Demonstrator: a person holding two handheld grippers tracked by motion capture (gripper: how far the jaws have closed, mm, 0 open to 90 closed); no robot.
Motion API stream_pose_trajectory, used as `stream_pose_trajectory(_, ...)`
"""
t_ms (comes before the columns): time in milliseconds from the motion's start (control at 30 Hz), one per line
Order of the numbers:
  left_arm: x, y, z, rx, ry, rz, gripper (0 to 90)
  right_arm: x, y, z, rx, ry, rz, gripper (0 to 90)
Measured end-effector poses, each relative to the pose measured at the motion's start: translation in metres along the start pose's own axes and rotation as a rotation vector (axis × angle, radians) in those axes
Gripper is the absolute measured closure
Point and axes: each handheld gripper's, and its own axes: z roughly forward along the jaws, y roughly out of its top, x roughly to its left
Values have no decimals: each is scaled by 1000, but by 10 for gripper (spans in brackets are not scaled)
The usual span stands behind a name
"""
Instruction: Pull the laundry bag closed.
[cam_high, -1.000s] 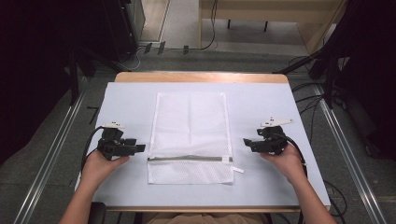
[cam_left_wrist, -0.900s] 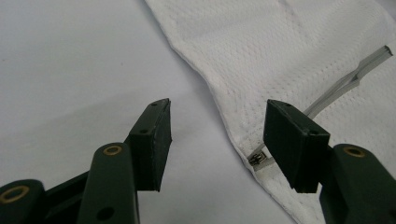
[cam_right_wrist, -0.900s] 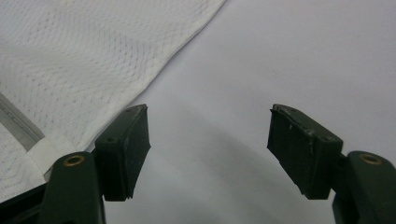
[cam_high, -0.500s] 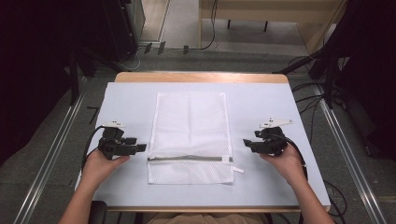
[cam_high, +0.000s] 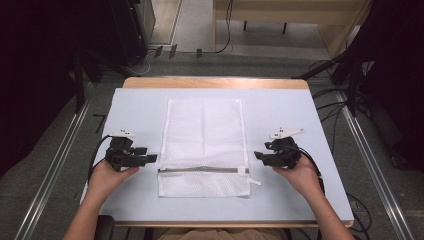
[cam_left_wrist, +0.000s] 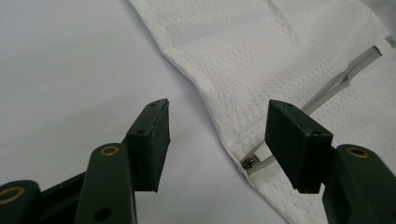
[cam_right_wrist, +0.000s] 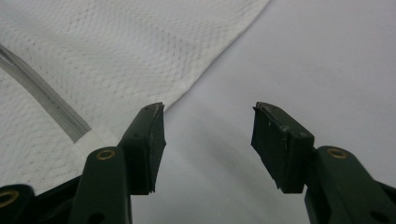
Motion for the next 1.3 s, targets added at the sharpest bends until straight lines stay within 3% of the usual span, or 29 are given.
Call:
stream_pose_trajectory(267,0,-1,1,12,5,3,401,14,8,3,-5,30,-43,460)
stream_pose_trajectory(667,1,-2,0,9,17,-4,390,29,23,10,-4,73,-69,486)
stream_pose_trajectory(800,2,-2,-1,5,36,-2,374,38,29,14,2,84,-84,491)
stream_pose_trajectory(1300,5,-4,-2,7,13,-12,382,81,56,35,-12,163,-145,534)
